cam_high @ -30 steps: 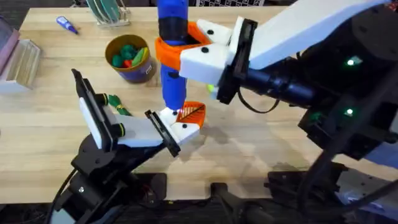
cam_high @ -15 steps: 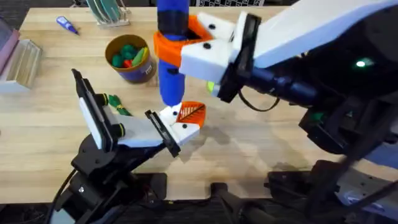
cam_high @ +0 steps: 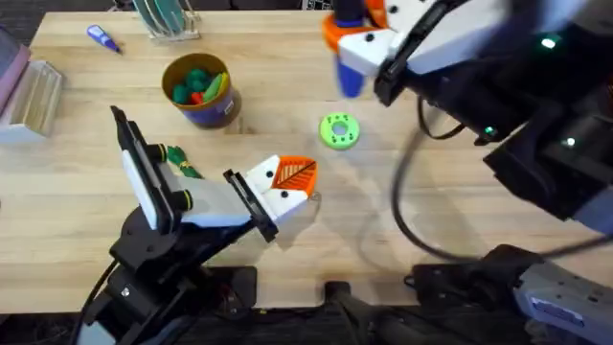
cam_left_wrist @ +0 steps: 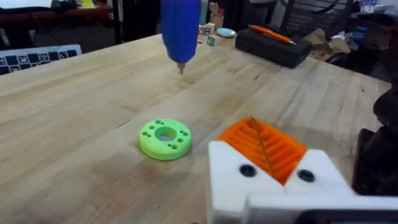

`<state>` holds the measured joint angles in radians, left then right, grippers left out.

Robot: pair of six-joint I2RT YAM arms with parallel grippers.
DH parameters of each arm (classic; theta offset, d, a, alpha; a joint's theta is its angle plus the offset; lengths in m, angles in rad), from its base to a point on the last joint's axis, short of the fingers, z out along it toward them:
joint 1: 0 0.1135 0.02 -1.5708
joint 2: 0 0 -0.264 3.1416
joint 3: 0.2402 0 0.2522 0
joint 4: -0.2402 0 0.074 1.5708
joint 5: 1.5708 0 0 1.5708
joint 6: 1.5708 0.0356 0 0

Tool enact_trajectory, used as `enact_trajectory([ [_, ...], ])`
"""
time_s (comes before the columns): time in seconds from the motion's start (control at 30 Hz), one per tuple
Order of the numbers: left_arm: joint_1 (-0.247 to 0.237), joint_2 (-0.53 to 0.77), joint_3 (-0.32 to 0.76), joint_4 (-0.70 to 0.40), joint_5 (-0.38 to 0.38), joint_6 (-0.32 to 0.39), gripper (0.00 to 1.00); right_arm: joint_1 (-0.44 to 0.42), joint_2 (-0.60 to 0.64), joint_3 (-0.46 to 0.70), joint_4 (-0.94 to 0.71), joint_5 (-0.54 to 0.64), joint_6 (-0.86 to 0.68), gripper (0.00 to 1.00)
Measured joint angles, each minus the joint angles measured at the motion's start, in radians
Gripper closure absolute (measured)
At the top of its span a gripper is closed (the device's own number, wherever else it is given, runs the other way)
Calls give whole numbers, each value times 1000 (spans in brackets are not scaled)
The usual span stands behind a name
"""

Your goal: Pick up the gripper from the table and insert it into the empty holder that is missing its gripper. Then pick up a screw, insert it into the mounting hole, and use the screwdriver to tighten it. Finally, clean up the table by picking up the vegetable and placing it into the bucket.

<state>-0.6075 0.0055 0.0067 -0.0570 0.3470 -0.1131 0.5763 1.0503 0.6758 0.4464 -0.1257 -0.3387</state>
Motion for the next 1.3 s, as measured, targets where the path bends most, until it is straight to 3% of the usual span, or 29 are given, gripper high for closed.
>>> enact_trajectory([
  [0.27,0,0,0,0,0,0,985,-118,118,3,-67,284,-437,979],
  [0.5,0,0,0,0,0,0,985,-172,306,11,-88,391,-707,979],
  [0.8,0,0,0,0,0,0,985,-250,560,11,-99,418,-801,979],
  [1.0,0,0,0,0,0,0,985,-247,638,25,-88,430,-840,978],
  [1.3,0,0,0,0,0,0,985,-256,645,63,-165,381,-825,723],
])
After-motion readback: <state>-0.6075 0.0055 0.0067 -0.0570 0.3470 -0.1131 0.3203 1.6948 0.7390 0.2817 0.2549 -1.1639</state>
